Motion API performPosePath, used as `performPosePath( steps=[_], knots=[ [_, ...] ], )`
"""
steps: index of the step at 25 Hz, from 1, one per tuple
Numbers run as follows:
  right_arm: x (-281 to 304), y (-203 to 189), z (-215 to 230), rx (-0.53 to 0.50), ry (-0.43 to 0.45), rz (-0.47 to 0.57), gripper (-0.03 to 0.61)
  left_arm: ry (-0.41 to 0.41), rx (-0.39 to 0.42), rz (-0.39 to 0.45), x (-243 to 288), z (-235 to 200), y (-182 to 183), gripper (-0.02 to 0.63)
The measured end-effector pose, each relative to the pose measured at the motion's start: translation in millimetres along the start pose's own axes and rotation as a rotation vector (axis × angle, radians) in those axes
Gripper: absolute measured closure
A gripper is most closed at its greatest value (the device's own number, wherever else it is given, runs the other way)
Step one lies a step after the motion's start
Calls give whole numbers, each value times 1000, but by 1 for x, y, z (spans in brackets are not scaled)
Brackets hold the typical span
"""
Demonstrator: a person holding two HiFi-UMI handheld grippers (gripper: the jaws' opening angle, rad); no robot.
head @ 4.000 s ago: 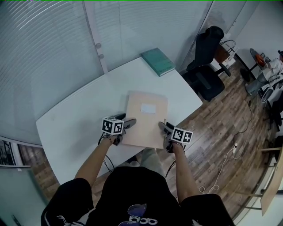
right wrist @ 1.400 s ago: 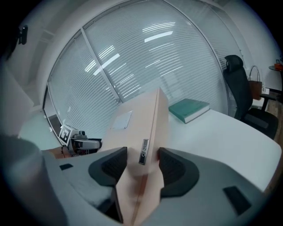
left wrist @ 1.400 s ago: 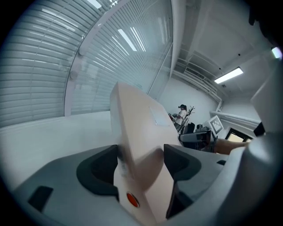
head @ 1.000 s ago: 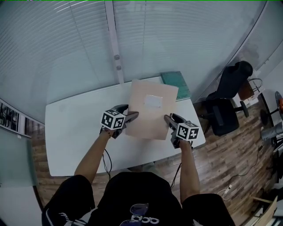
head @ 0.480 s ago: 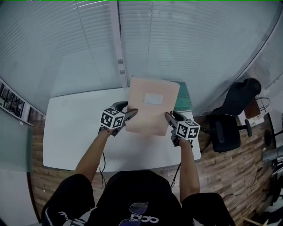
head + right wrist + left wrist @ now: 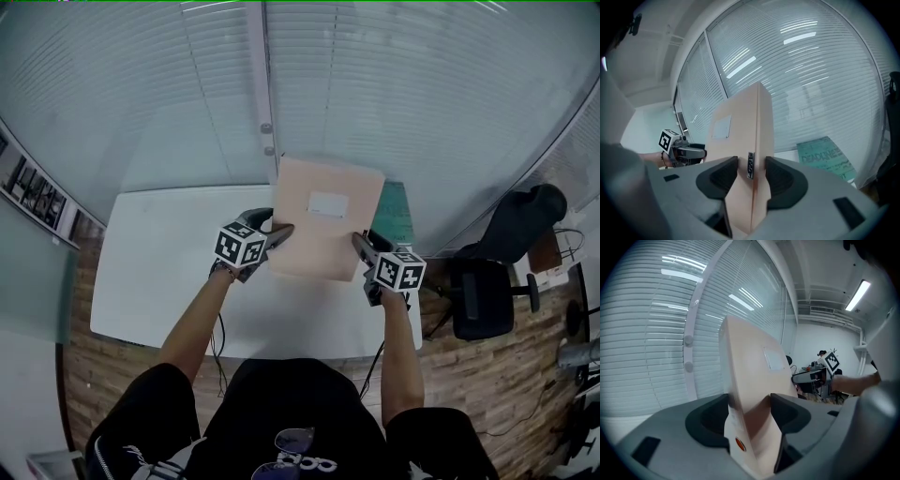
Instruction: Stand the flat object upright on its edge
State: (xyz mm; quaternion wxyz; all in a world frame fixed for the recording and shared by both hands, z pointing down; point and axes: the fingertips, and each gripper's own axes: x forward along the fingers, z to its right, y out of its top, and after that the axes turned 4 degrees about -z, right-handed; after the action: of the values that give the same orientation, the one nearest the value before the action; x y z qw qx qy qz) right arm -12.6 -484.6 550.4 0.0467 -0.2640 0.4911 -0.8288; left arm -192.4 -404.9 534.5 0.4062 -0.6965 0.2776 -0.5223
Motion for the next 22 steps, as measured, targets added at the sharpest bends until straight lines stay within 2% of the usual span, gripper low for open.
performPosePath(
  steps=[9, 22],
  knots=[
    [5, 5, -3, -11, 17, 11, 376, 14, -10, 19, -3, -5, 2, 319],
    [6, 12, 8, -11, 10, 8, 376, -13, -40, 31, 7, -5, 3, 319]
  ],
)
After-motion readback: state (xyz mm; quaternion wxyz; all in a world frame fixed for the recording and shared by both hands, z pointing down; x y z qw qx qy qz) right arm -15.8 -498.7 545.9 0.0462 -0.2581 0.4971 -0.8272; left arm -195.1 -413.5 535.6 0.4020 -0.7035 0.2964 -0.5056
